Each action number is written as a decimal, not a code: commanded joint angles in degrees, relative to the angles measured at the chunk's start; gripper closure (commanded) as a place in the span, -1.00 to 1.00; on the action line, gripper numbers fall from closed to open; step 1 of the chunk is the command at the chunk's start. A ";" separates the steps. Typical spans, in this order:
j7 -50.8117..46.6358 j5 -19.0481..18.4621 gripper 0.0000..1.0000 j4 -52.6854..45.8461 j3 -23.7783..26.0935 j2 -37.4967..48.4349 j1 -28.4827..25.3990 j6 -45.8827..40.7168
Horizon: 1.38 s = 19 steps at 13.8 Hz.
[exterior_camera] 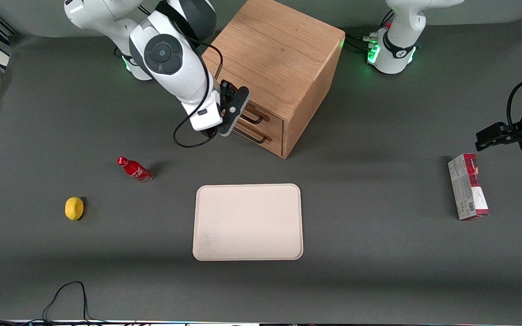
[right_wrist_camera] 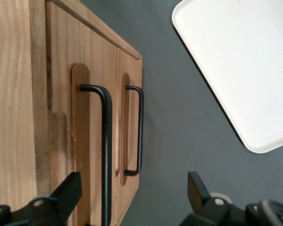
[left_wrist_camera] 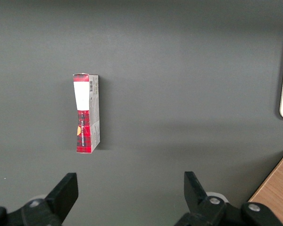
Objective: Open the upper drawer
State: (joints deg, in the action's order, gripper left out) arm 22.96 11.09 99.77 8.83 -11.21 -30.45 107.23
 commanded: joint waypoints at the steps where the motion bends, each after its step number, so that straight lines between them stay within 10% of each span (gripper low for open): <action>1: 0.68 1.65 -1.00 2.27 -0.31 0.40 -0.40 2.11; 19: 0.69 0.86 -1.00 2.71 -0.57 -4.35 -0.31 2.99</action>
State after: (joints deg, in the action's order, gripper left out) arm 22.96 11.10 102.61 8.73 -14.84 -30.60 109.38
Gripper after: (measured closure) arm 0.000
